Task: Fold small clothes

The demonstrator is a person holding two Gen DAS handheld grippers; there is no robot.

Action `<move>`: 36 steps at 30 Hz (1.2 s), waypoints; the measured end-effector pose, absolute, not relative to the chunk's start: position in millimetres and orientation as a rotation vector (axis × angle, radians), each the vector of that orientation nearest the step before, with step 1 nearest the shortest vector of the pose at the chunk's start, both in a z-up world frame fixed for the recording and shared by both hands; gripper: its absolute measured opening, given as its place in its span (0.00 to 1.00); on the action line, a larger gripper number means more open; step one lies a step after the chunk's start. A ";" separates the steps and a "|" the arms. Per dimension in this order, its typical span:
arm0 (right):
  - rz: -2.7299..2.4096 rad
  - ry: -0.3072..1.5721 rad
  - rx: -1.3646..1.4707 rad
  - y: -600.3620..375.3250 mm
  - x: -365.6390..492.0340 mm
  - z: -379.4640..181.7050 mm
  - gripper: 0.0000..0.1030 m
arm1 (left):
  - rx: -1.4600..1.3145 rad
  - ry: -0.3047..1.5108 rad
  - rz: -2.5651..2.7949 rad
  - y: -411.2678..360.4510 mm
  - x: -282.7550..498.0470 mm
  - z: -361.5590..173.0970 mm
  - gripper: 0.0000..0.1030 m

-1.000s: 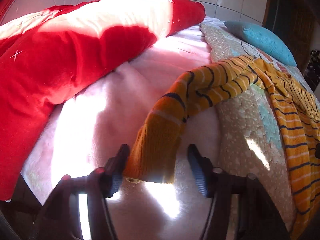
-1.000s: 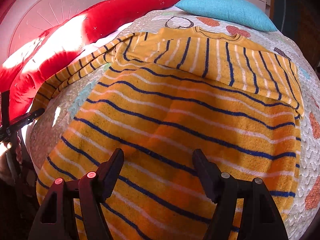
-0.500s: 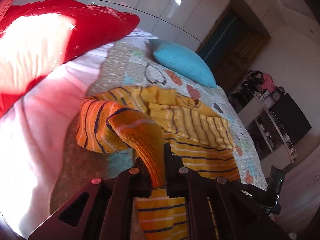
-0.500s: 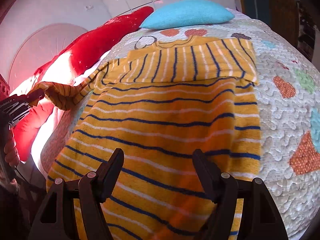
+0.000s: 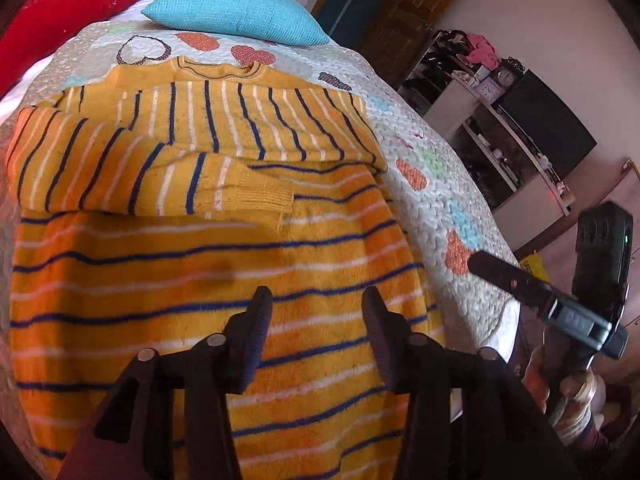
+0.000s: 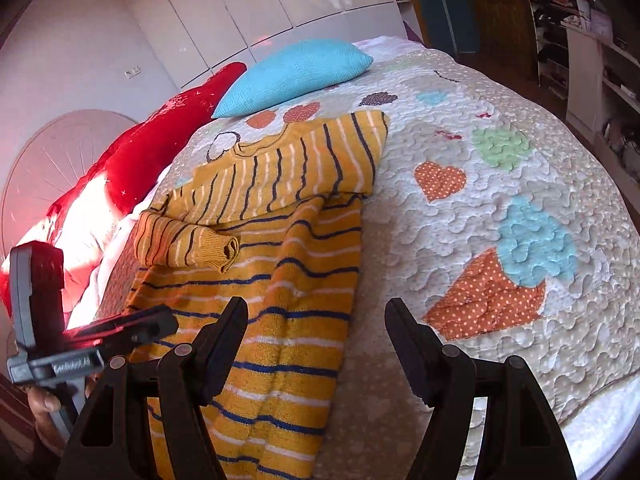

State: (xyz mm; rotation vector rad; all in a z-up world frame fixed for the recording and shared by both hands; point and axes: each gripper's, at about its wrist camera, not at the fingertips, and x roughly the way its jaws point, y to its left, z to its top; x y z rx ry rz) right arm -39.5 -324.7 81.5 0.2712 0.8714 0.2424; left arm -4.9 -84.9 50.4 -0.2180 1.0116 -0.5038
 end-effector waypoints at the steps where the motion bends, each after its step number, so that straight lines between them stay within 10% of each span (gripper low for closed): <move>1: 0.258 0.876 0.267 -317.7 -34.9 80.7 0.73 | -0.201 1.010 -0.484 -78.6 -16.2 50.6 0.52; 16: 0.395 1.009 0.176 -196.2 81.6 30.6 0.71 | -0.412 0.947 -0.166 83.6 -108.8 55.9 0.67; 21: 0.417 1.044 0.086 -171.2 86.1 31.4 0.13 | -0.472 0.955 -0.156 90.9 -107.7 44.3 0.67; 31: 0.428 0.733 0.162 -207.7 101.4 197.1 0.11 | -0.471 0.948 -0.160 82.1 -106.4 47.7 0.67; 36: 0.178 0.899 0.061 -253.0 143.9 156.0 0.27 | -0.483 0.960 -0.154 83.5 -103.1 42.4 0.67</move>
